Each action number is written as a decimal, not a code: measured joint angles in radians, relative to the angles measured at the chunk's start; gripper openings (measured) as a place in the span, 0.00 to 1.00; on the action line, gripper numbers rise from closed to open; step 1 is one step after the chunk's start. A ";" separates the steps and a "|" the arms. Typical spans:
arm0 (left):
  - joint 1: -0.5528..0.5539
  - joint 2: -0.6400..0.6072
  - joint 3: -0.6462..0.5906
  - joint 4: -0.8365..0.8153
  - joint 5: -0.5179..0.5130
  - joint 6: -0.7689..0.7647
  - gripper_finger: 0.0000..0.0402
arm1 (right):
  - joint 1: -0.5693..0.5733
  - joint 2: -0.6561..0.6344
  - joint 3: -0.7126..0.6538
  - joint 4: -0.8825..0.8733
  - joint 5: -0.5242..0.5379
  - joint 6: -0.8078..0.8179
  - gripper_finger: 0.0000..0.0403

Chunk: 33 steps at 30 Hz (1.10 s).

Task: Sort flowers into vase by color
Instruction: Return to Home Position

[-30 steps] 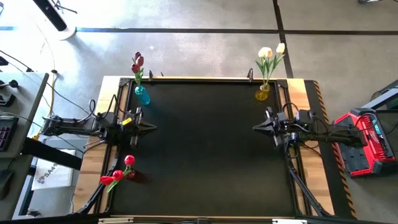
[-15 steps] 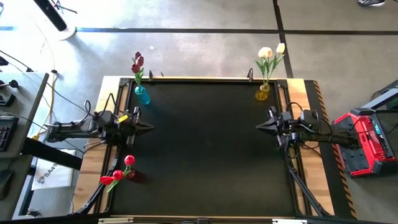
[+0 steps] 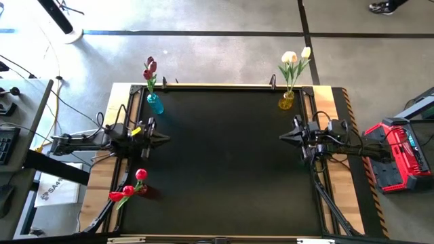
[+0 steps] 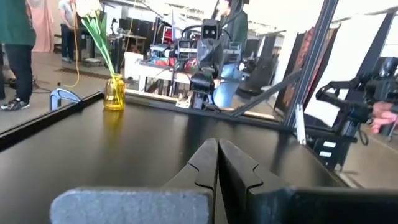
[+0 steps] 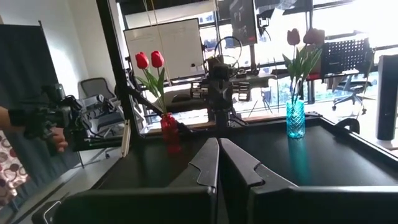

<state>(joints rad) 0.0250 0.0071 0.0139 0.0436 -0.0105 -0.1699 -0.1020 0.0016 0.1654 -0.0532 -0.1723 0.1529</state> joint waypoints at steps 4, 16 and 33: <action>0.000 -0.003 -0.001 0.001 -0.001 0.023 0.00 | 0.000 0.000 0.000 -0.003 0.000 -0.001 0.00; 0.000 -0.003 -0.001 -0.032 0.001 0.043 0.00 | 0.000 0.000 0.000 -0.080 0.045 -0.048 0.00; 0.000 -0.003 -0.001 -0.032 0.003 0.078 0.00 | 0.000 0.005 0.000 0.003 0.118 -0.021 0.00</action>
<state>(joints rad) 0.0250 0.0044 0.0128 0.0116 -0.0078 -0.0922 -0.1020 0.0067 0.1654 -0.0497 -0.0541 0.1317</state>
